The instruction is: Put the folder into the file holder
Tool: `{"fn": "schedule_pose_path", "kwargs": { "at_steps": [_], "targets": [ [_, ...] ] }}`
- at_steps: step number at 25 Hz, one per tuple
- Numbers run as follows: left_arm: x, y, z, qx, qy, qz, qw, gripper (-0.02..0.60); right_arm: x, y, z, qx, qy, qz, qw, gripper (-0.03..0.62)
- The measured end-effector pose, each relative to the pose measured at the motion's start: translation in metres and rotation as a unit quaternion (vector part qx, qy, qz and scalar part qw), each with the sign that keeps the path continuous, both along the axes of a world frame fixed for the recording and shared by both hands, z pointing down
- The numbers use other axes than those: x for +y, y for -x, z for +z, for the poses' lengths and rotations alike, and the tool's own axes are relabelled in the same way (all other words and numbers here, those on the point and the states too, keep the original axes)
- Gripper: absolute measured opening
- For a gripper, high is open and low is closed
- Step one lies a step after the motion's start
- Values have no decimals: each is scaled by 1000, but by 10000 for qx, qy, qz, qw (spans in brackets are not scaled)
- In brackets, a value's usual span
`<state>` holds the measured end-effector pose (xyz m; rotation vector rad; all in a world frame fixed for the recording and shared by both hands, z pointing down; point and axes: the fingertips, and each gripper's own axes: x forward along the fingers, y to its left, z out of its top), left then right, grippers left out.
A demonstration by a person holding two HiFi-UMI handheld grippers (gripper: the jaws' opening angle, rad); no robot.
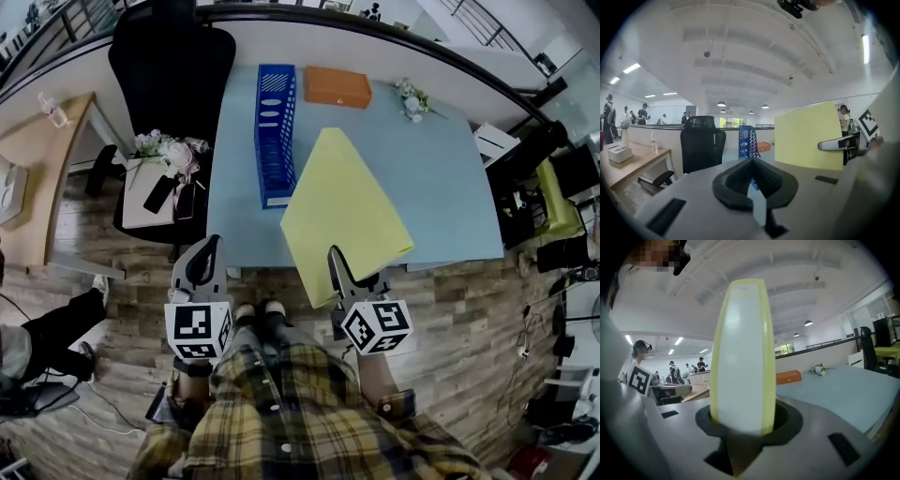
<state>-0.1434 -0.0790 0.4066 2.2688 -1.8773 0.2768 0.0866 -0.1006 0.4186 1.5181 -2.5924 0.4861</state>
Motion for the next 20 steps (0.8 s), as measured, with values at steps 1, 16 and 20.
{"fn": "schedule_pose_path", "kwargs": {
  "at_steps": [1, 16, 20],
  "targets": [
    [0, -1, 0, 0, -6, 44, 10000, -8, 2, -2, 0, 19, -3, 62, 10000, 160],
    [-14, -9, -1, 25, -75, 313, 9995, -9, -15, -33, -20, 286, -393, 636, 9968, 160],
    [-18, -8, -2, 35, -84, 305, 9995, -9, -27, -31, -38, 313, -641, 640, 9954, 160]
  ]
}}
